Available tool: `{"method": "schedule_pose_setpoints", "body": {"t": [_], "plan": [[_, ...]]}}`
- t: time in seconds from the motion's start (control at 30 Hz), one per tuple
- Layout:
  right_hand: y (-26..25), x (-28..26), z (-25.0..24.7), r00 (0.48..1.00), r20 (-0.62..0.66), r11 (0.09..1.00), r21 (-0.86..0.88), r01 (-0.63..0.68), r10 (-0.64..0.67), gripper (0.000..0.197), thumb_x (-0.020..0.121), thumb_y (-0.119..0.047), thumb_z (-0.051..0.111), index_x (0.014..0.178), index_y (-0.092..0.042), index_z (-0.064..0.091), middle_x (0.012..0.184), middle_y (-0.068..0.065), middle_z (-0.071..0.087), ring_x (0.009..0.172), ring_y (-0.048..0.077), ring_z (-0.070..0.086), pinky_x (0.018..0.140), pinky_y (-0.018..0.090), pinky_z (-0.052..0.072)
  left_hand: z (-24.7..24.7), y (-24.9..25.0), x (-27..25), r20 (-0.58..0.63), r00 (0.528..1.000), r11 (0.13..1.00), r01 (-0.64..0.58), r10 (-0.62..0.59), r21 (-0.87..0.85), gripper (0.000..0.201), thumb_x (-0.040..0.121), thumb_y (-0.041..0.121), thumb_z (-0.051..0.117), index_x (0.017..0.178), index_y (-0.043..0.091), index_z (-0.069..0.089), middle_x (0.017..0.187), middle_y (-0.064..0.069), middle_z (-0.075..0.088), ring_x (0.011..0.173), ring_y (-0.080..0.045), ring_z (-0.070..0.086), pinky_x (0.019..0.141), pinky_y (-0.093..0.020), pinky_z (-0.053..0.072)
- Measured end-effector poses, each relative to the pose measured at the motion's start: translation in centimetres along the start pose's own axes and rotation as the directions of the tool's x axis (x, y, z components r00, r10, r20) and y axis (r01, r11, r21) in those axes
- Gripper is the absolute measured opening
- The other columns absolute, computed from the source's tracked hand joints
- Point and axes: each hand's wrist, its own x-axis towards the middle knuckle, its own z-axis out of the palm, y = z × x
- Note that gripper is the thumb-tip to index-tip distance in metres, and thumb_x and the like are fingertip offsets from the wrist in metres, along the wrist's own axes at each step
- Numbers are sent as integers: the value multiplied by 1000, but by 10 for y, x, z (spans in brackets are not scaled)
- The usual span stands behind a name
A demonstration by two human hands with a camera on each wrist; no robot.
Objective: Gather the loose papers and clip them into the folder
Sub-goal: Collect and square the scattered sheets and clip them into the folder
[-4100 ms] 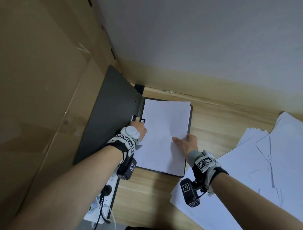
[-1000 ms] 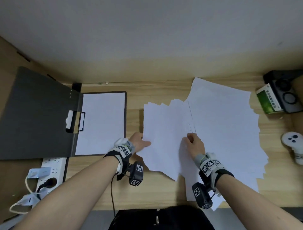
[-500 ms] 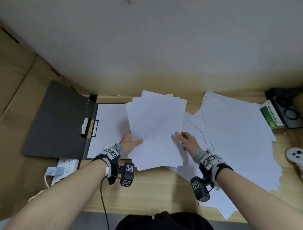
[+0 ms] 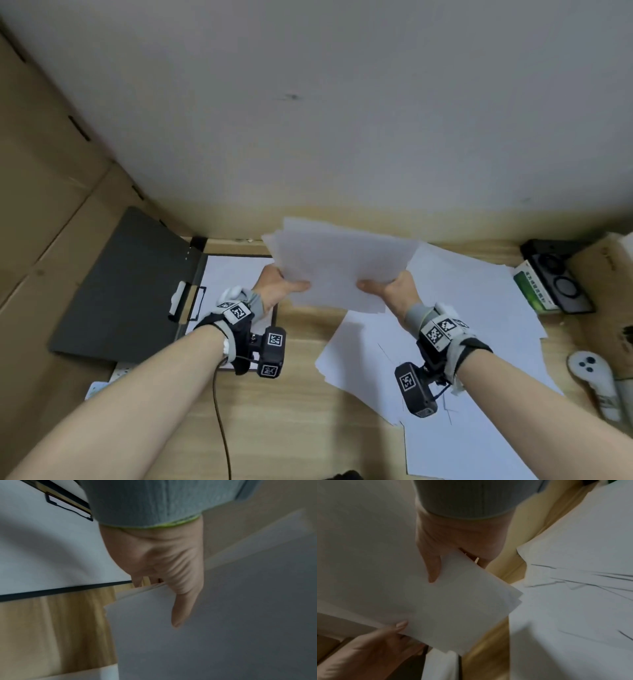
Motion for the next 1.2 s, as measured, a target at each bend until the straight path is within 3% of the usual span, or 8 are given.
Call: {"method": "schedule_pose_setpoints", "body": {"t": [0.13,0.27,0.37,0.53,0.67,0.8,0.97,1.2], "plan": [[20,-9,3,998,-10,997,-40,-66,65,38,68,-3,86,103,-7,72,96,4,76,95,23,72,85,35,57,18,-9,-11,-36,999,999,6,-8,-53,50,68,4,84,115,6,67,107,-4,72,102,-19,68,93,-32,52],[12,-5,3,997,-43,998,13,-58,58,39,69,2,84,105,-3,71,100,10,75,94,25,73,83,36,59,28,4,-14,-90,995,998,-37,33,-43,35,72,0,78,105,5,69,102,-9,72,93,-21,69,81,-30,56],[1,1,1,997,-33,996,58,-64,66,39,67,1,85,104,-1,71,100,12,76,91,26,73,83,37,58,25,16,-12,-110,992,996,-61,53,-65,27,74,0,77,100,0,70,99,-13,72,87,-24,70,81,-34,57],[22,-3,0,989,1,989,40,-145,145,38,66,0,86,101,-4,72,100,10,76,95,27,72,83,36,57,28,-8,-18,-108,993,999,53,-53,-3,48,64,17,83,107,6,67,102,-7,73,92,-20,70,86,-38,58],[29,-8,0,985,13,983,69,-171,170,31,69,2,83,94,-12,71,99,9,75,87,21,71,74,29,56,37,-20,-26,-162,986,999,35,-39,-25,40,71,4,78,111,5,68,99,-5,72,88,-14,68,74,-23,53],[36,-2,-2,984,51,984,43,-171,169,32,69,0,83,95,-14,71,98,6,75,91,21,71,81,33,55,38,-16,-33,-155,987,998,25,-32,-52,35,74,-2,75,106,10,67,95,1,70,86,-7,65,77,-21,52],[48,4,13,979,65,981,-36,-193,195,22,72,-8,84,89,-16,72,91,1,76,86,18,72,79,33,56,27,-31,-32,-178,979,995,104,-102,2,35,73,6,75,107,2,67,107,-10,71,101,-24,66,95,-40,53],[48,10,64,970,11,969,-54,-241,242,20,78,-9,80,95,-5,71,88,11,74,73,27,69,73,39,59,-25,-46,-27,-102,992,997,81,-79,11,22,86,4,68,108,4,69,103,-10,72,89,-21,70,85,-38,57]]}}
